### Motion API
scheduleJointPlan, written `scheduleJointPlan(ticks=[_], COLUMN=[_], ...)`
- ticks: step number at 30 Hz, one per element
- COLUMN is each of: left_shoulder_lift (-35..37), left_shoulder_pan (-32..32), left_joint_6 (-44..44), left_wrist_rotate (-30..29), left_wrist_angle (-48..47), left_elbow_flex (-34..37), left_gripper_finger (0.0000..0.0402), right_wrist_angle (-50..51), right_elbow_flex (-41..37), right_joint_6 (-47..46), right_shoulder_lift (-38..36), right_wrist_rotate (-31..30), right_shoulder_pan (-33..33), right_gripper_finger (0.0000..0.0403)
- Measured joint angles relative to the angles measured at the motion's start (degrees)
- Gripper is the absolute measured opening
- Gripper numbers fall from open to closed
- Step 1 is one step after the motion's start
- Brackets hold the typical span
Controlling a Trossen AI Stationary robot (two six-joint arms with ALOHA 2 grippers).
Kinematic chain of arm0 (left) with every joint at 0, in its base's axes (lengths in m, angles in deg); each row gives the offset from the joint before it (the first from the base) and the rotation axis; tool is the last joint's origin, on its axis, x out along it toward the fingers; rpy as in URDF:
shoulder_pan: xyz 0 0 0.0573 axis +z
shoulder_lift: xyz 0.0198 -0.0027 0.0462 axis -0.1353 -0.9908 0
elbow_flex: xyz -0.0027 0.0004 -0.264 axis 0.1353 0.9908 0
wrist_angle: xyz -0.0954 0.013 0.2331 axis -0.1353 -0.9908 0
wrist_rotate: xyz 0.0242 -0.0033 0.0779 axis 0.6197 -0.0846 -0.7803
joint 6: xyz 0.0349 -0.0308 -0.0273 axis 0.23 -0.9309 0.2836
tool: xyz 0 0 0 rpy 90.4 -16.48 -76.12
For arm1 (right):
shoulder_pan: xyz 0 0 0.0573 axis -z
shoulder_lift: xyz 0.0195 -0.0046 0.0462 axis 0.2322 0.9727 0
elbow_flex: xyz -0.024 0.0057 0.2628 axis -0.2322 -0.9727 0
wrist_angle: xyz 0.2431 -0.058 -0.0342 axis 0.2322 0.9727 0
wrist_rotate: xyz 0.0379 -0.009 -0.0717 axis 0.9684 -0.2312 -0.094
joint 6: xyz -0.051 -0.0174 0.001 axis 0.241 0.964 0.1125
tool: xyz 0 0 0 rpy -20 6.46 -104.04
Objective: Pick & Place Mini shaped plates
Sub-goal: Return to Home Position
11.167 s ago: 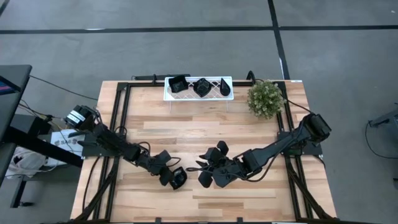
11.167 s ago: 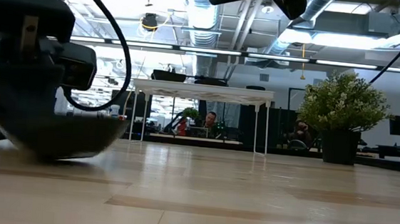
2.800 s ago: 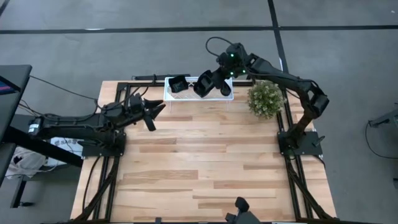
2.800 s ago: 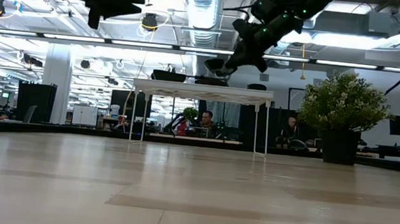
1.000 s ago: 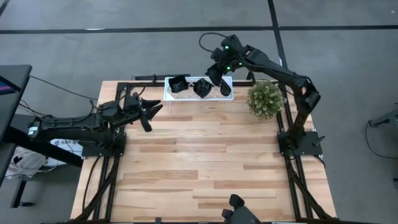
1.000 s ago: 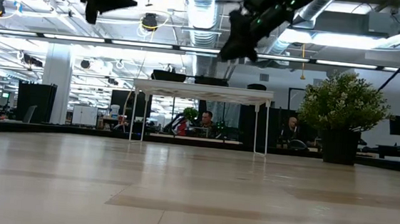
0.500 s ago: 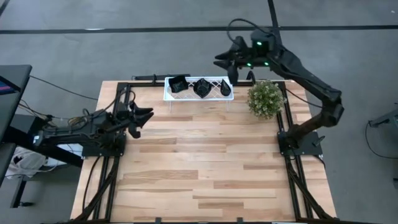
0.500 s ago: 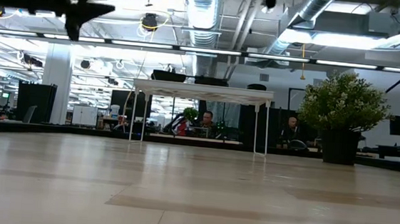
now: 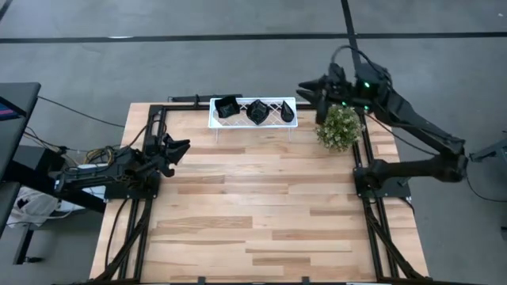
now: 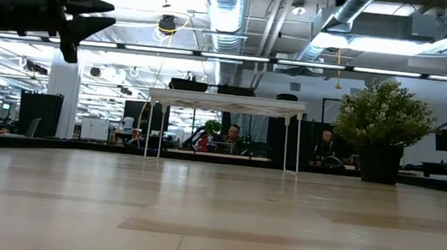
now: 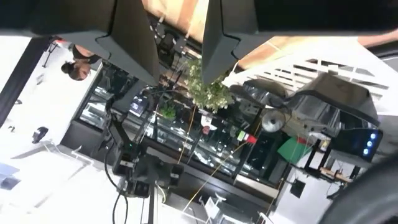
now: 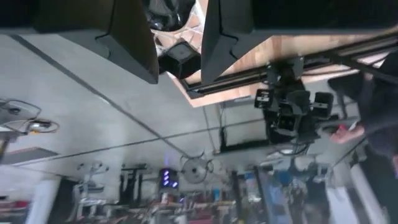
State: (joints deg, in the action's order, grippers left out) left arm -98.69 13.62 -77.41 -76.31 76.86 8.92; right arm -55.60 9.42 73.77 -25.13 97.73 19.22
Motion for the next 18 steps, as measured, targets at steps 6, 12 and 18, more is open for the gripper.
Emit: scheduleJointPlan(ticks=[6,12,18], left_shoulder_lift=[-0.2,-1.3,-3.2], left_shoulder_pan=[0.0,0.0,0.0], left_joint_6=[-1.5,-2.0,-3.4], left_wrist_rotate=[0.0,0.0,0.0], left_wrist_angle=[-0.1,-0.1,0.5], left_elbow_flex=[0.0,0.0,0.0], left_gripper_finger=[0.0122,0.0122,0.0122], right_wrist_angle=[-5.9,-10.9,-19.0], right_elbow_flex=[-13.4,-27.0,-41.0], right_joint_6=[1.1,2.3,-3.4], right_shoulder_lift=[-13.0,-25.3,-36.1], right_wrist_rotate=[-1.3,-2.2,-4.0], right_shoulder_pan=[0.0,0.2,0.0], right_gripper_finger=[0.0117,0.0117,0.0117])
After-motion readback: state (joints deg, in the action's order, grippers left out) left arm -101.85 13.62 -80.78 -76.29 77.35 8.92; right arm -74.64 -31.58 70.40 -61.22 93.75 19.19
